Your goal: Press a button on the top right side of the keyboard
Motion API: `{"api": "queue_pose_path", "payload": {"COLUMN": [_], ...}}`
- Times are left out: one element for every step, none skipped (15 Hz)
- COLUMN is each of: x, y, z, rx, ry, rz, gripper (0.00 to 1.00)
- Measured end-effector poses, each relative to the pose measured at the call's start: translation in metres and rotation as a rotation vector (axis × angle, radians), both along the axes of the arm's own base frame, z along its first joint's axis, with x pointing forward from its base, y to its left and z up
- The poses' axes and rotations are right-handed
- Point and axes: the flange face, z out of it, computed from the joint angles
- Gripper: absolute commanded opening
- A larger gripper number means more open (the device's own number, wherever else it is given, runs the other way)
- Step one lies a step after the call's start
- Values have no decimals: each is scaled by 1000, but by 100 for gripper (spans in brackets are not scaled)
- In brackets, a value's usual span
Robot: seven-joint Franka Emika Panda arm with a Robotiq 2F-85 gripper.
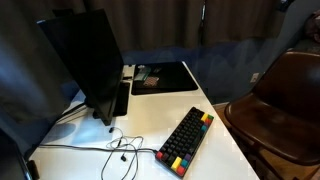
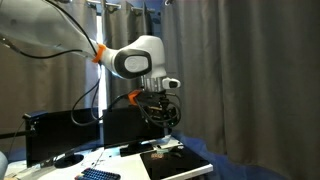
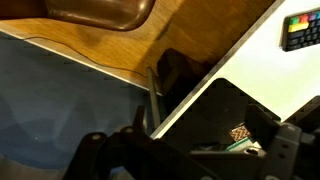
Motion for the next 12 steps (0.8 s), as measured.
{"api": "queue_pose_path", "payload": {"x": [0, 1, 1, 1, 0, -3, -7, -13, -21, -29, -38, -46], "y": [3, 12, 27, 47, 74, 103, 134, 163, 192, 219, 246, 270], "z": [-1, -4, -9, -15, -24, -33, -43, -52, -62, -72, -83, -94], "rx": [-2, -7, -15, -25, -38, -52, -66, -78, -86, -94, -103, -111], "ry": [3, 10, 22, 36, 54, 73, 88, 96, 103, 110, 115, 112], "rz": [5, 24, 55, 98, 154, 215, 278, 336, 395, 447, 492, 530], "gripper": [100, 100, 100, 100, 100, 100, 100, 100, 100, 100, 100, 100]}}
